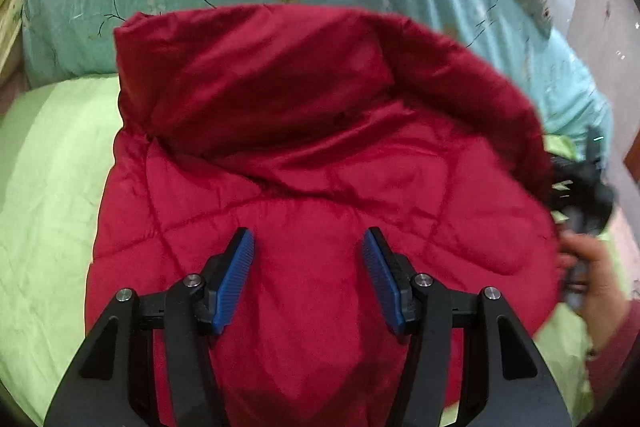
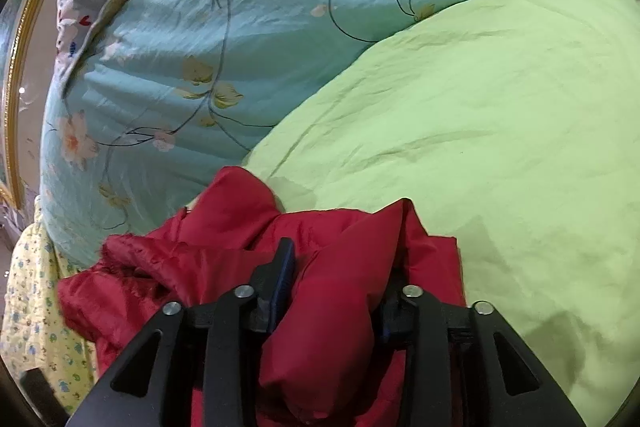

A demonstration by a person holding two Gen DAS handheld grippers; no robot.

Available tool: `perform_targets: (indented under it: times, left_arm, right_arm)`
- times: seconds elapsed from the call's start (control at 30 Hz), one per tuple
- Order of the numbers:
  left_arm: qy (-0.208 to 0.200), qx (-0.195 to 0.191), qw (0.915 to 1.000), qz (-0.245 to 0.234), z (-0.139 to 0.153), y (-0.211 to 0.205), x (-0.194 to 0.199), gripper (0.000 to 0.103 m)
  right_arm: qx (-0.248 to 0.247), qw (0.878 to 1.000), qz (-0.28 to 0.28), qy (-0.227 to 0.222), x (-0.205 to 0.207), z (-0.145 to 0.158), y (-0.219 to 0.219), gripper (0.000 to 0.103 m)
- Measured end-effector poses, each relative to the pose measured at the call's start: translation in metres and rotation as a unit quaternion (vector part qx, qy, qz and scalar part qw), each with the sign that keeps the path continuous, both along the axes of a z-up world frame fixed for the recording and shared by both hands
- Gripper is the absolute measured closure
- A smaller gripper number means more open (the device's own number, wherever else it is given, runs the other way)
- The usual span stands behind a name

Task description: Fold large clothes

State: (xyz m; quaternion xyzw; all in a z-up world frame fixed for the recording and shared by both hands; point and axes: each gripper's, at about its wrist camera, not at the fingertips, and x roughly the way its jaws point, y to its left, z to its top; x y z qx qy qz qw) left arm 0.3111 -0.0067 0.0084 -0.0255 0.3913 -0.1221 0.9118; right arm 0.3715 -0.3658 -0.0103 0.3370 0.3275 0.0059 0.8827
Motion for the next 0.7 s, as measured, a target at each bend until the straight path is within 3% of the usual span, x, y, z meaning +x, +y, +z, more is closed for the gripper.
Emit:
perform_targets:
  times: [0.17,0.3,0.43,0.53,0.6,0.7]
  left_arm:
    - [0.01,-0.001,0.9999,0.013,-0.007,0.004,0.019,0.047]
    - [0.005,0.012,0.9998,0.016,-0.008,0.0,0.021,0.047]
    - [0.005,0.013,0.9997,0.019,-0.007,0.0,0.022,0.047]
    - [0.007,0.017,0.9997,0.019,-0.011,-0.001,0.025,0.047]
    - [0.008,0.02,0.9996,0.019,-0.012,-0.001,0.028,0.047]
    - [0.011,0.016,0.9996,0.021,-0.016,0.003,0.031,0.047]
  right_arm:
    - [-0.012,0.998,-0.002,-0.062,-0.047,0.035,0.007,0.026]
    - [-0.075,0.993,0.025,-0.089,-0.077,0.057,0.031,0.02]
    - [-0.162,0.98,0.105,-0.048,-0.068,0.056,0.075,0.02]
    - [-0.225,0.966,0.131,-0.011,-0.052,0.045,0.099,0.021]
    - [-0.233,0.964,0.125,0.02,-0.039,0.032,0.099,0.022]
    - [-0.202,0.972,0.111,0.042,-0.024,0.012,0.082,0.017]
